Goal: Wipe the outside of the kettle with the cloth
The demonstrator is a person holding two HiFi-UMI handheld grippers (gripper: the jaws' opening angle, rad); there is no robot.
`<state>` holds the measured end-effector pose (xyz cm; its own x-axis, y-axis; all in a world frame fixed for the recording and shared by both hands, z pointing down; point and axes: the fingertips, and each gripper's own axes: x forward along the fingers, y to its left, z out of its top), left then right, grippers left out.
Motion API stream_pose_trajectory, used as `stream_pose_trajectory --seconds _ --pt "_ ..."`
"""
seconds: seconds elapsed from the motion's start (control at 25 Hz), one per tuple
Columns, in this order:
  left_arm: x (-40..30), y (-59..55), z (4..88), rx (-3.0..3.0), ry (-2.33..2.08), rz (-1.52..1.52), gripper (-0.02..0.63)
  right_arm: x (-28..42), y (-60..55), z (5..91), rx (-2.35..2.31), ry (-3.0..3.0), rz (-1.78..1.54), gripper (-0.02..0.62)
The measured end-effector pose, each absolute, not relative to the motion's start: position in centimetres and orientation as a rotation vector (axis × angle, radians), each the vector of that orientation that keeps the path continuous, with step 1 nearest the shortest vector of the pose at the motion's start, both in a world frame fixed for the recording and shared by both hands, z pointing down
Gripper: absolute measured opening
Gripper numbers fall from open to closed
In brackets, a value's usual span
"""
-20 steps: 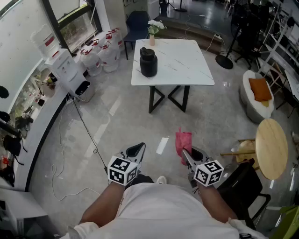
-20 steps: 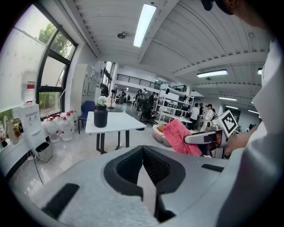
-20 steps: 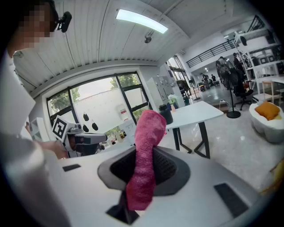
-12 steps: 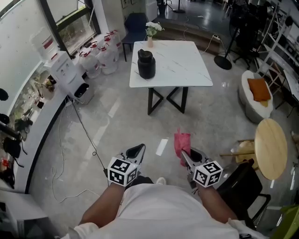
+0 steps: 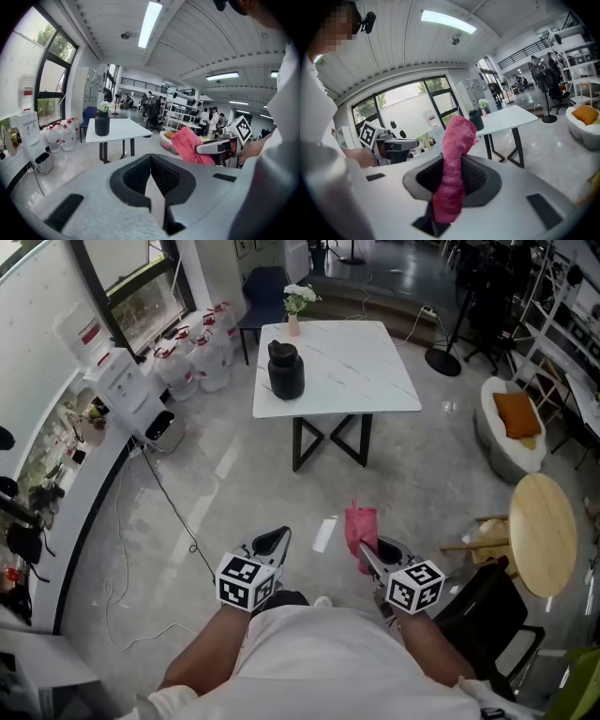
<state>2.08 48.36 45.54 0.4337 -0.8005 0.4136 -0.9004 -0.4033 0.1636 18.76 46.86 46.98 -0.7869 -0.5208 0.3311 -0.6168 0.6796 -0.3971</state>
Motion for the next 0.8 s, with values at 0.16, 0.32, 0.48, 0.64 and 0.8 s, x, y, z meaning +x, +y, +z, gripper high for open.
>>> stream_pose_trajectory --seconds 0.16,0.32,0.48,0.64,0.8 --pt "2.2 47.6 45.2 2.341 -1.446 0.392 0.002 18.9 46.1 47.1 0.926 -2.696 0.777 0.101" --pt "1.9 46.8 45.3 2.336 -1.441 0.407 0.002 18.8 45.1 47.1 0.932 -2.688 0.799 0.101" --pt "1.2 45.7 46.1 2.325 -1.432 0.414 0.002 18.2 44.3 48.1 0.924 -2.669 0.809 0.103" --pt "0.3 43.6 47.1 2.309 -1.416 0.419 0.002 17.4 42.2 48.8 0.928 -2.647 0.827 0.103" --pt "-1.4 39.9 47.3 2.294 -1.412 0.401 0.002 16.0 38.4 48.7 0.948 -2.635 0.828 0.104"
